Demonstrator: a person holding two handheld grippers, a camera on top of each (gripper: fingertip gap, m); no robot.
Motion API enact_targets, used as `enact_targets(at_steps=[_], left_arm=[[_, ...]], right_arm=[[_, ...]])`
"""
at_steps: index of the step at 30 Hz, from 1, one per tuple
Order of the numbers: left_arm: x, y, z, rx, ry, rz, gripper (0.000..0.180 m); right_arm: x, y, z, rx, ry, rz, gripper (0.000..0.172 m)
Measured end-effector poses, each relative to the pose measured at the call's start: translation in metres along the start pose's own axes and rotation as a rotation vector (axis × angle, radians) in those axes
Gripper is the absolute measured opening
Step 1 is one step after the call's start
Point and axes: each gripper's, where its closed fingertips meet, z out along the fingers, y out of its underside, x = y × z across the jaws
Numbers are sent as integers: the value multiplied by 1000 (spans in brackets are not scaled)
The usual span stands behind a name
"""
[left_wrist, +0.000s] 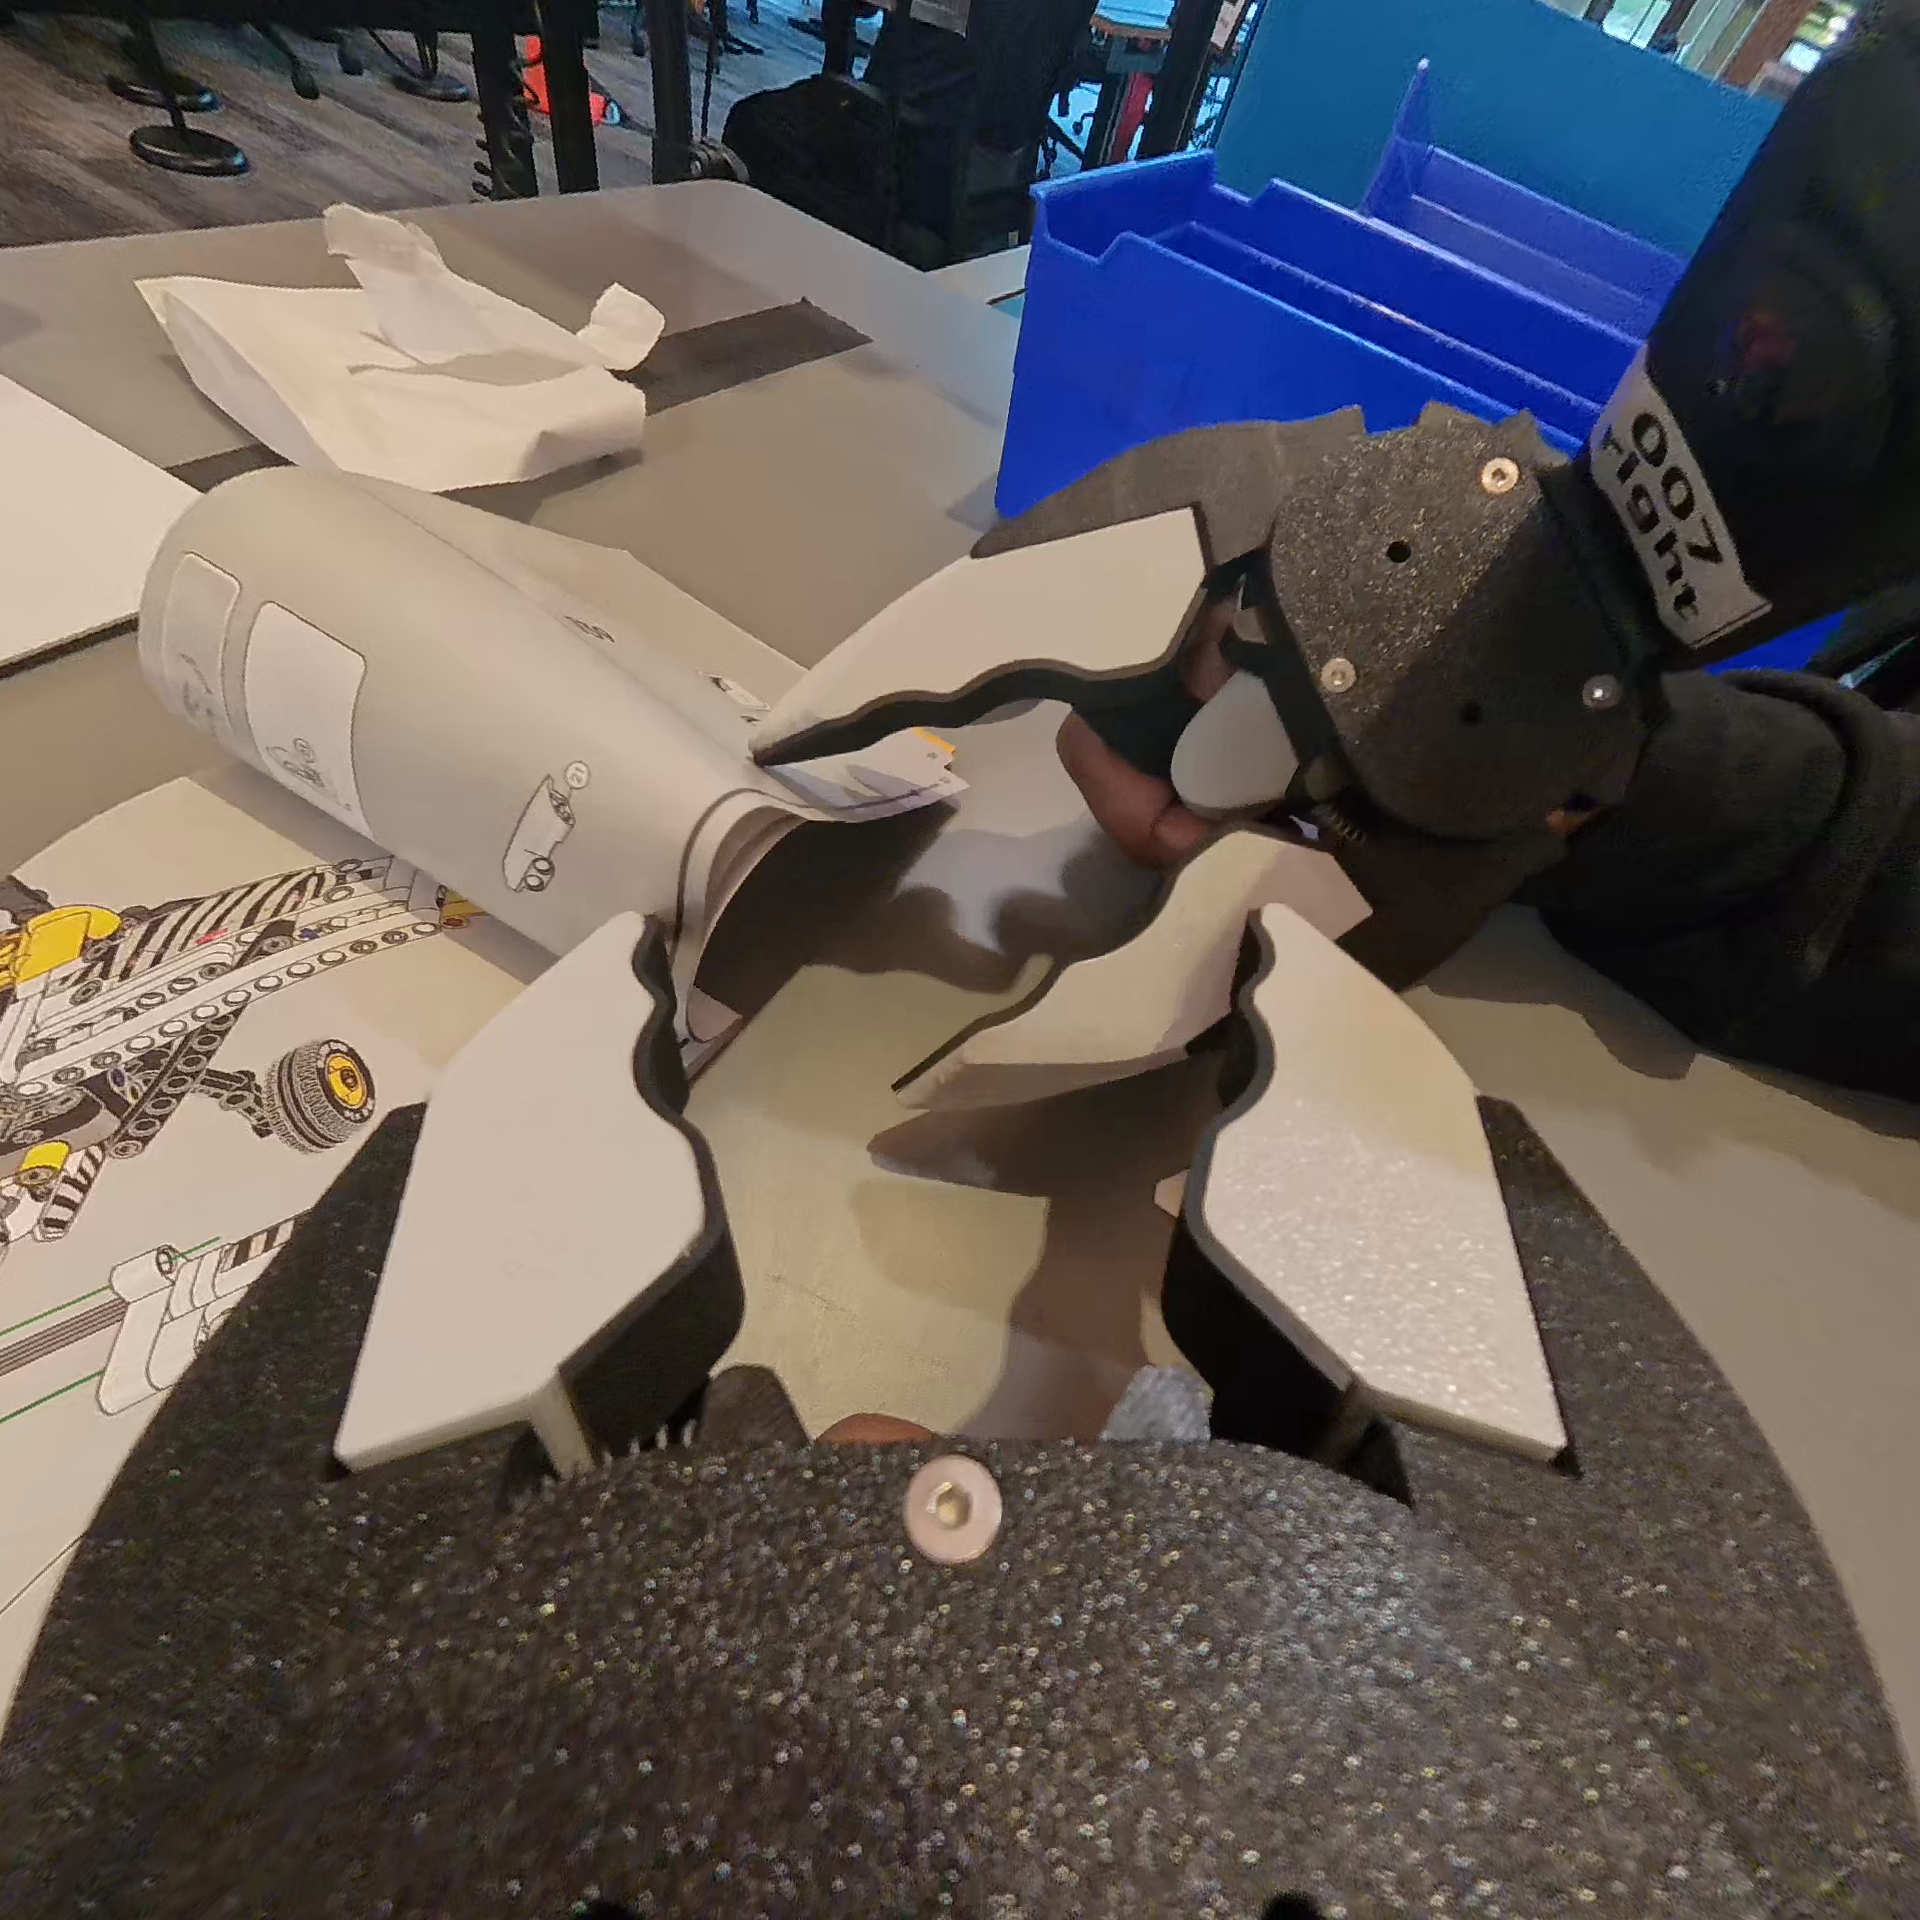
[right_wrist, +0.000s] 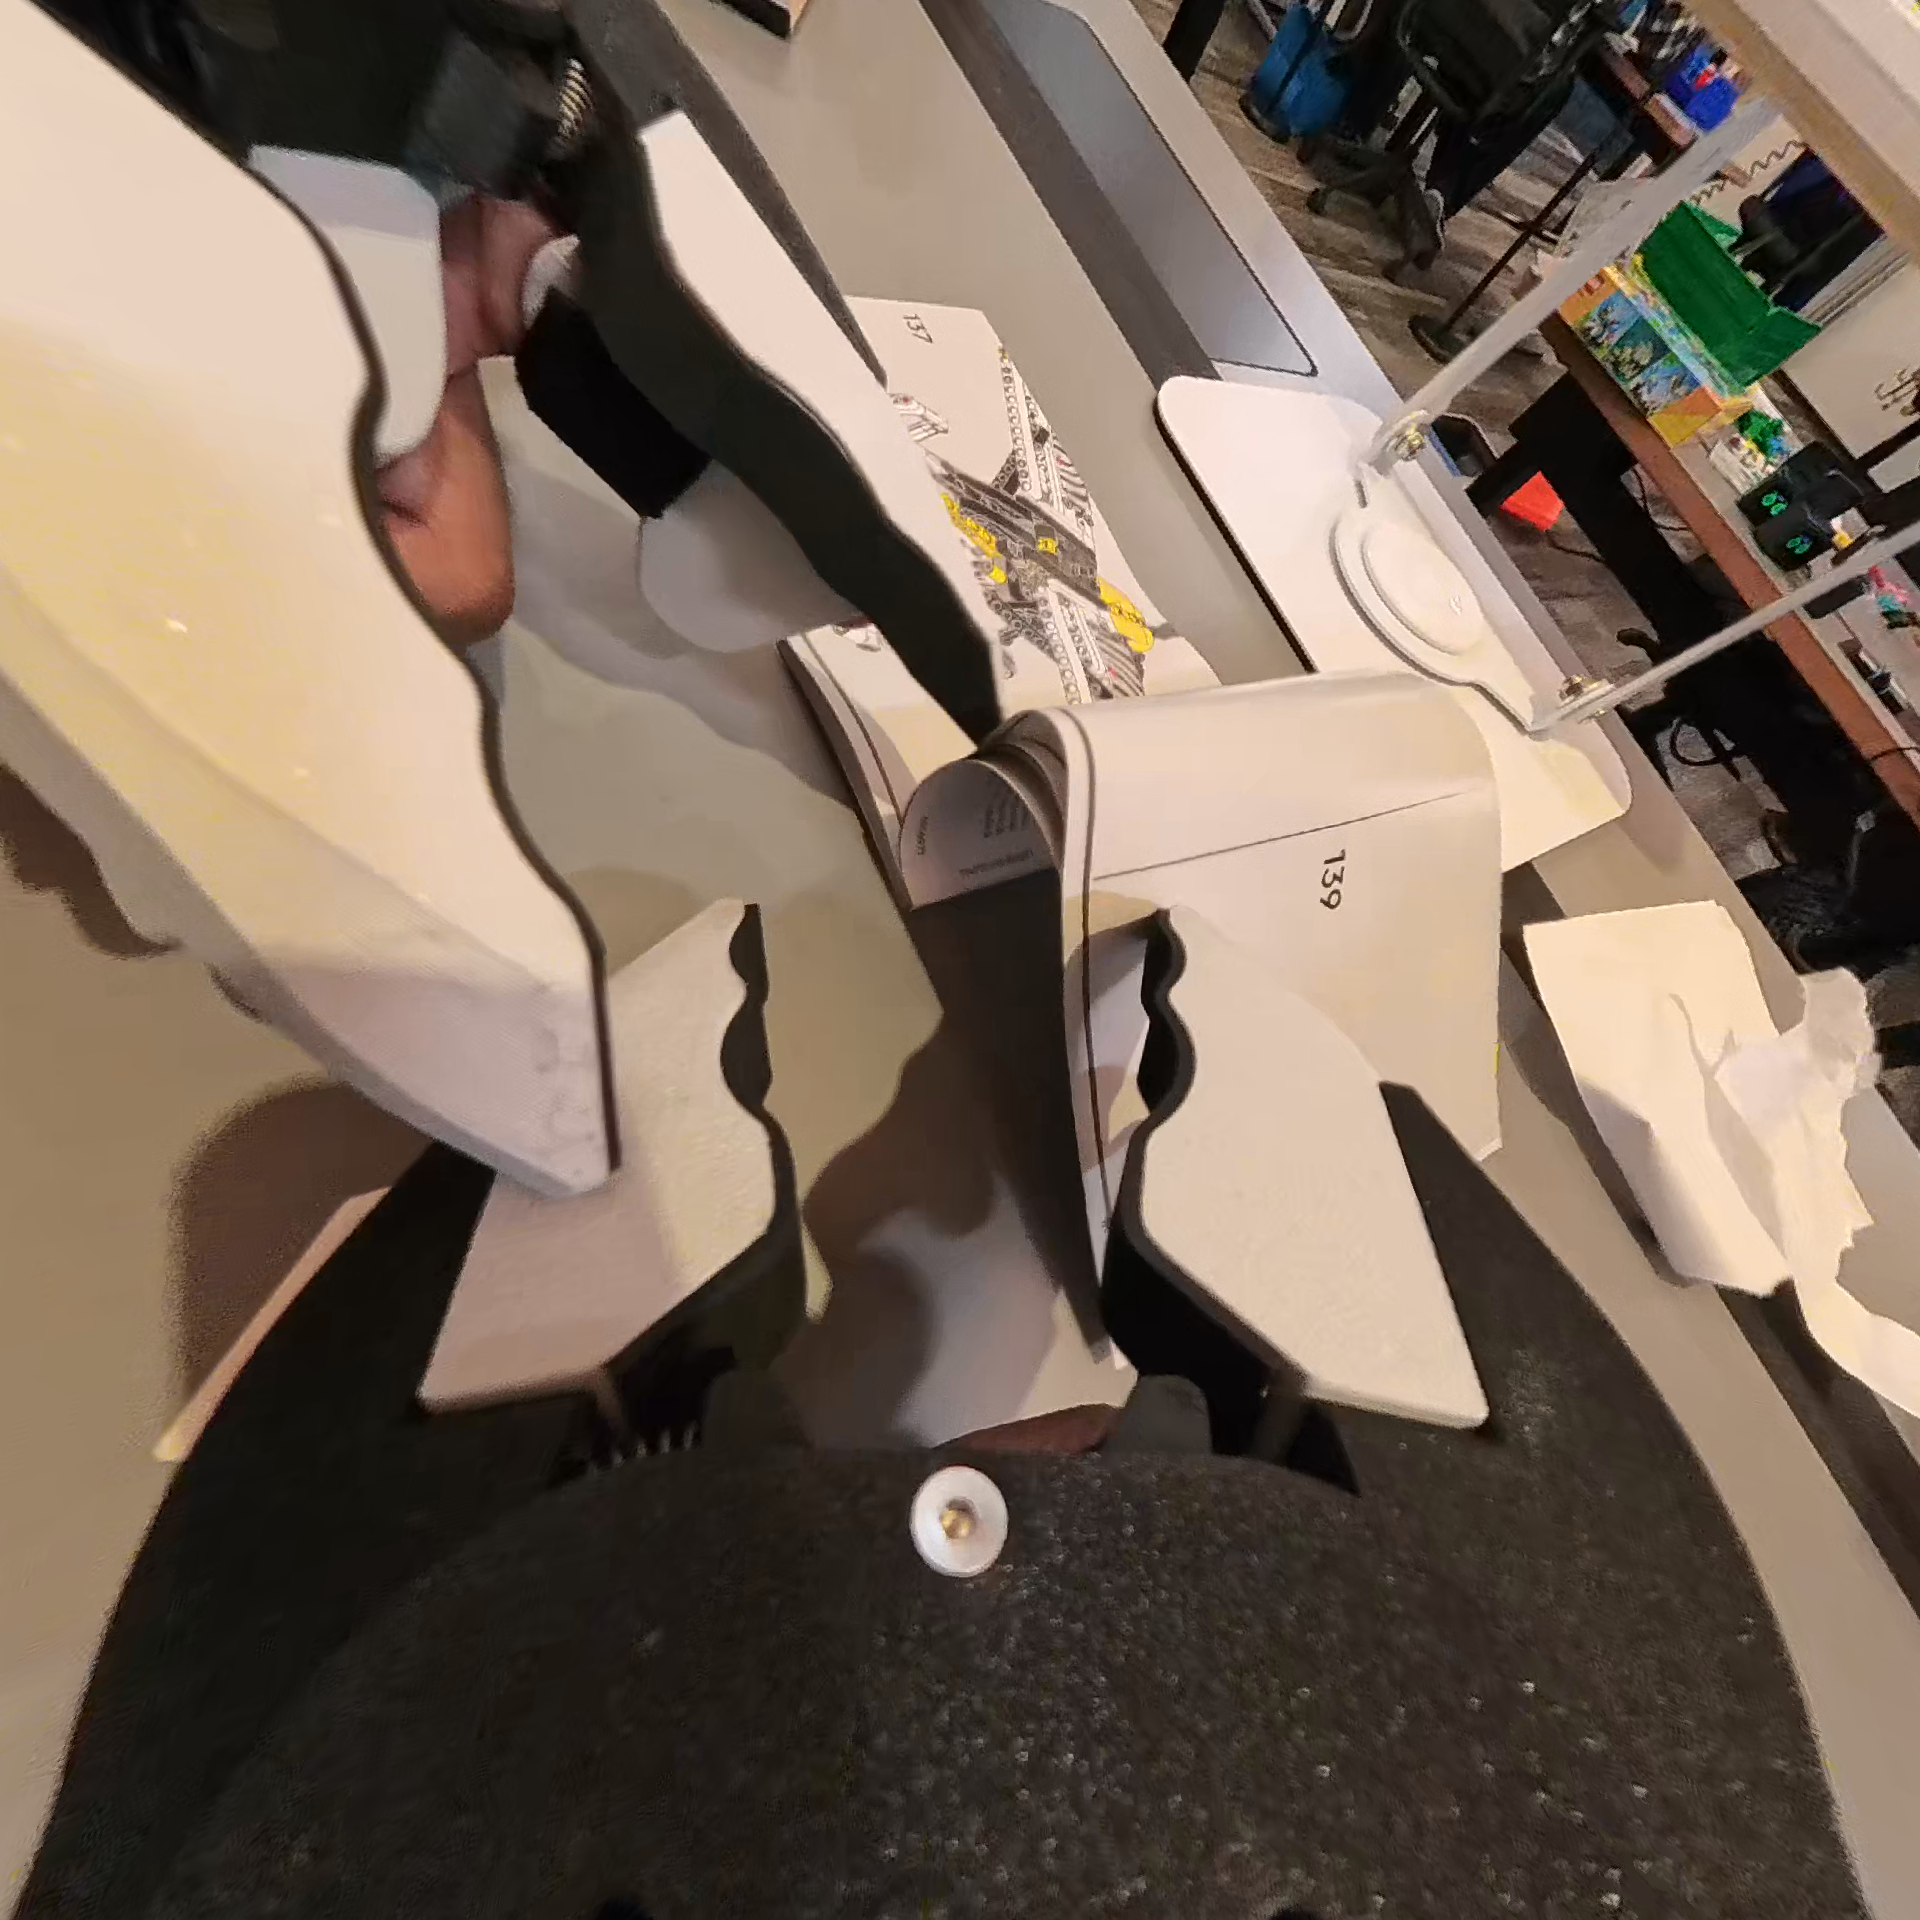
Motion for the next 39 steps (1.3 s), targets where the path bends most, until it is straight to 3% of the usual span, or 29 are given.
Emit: enact_targets(at_steps=[12, 17, 22, 26, 35, 39], left_arm=[[4, -9, -8, 80, 31, 1, 103], [0, -21, -21, 192, -26, 15, 97], [-20, -28, -40, 247, -235, 23, 74], [-47, -5, -40, 46, -497, 135, 70], [-73, 3, -49, -69, -792, 326, 62], [-85, 6, -48, -122, -842, 336, 59]], right_arm=[[-6, -20, -1, 93, -35, -17, 69], [-9, -25, 3, 107, -32, -30, 68], [-11, -26, 6, 109, -35, -40, 67], [-15, -26, 11, 97, -42, -58, 66], [-15, -26, 11, 93, -8, -108, 66], [-14, -27, 10, 102, 11, -118, 66]])
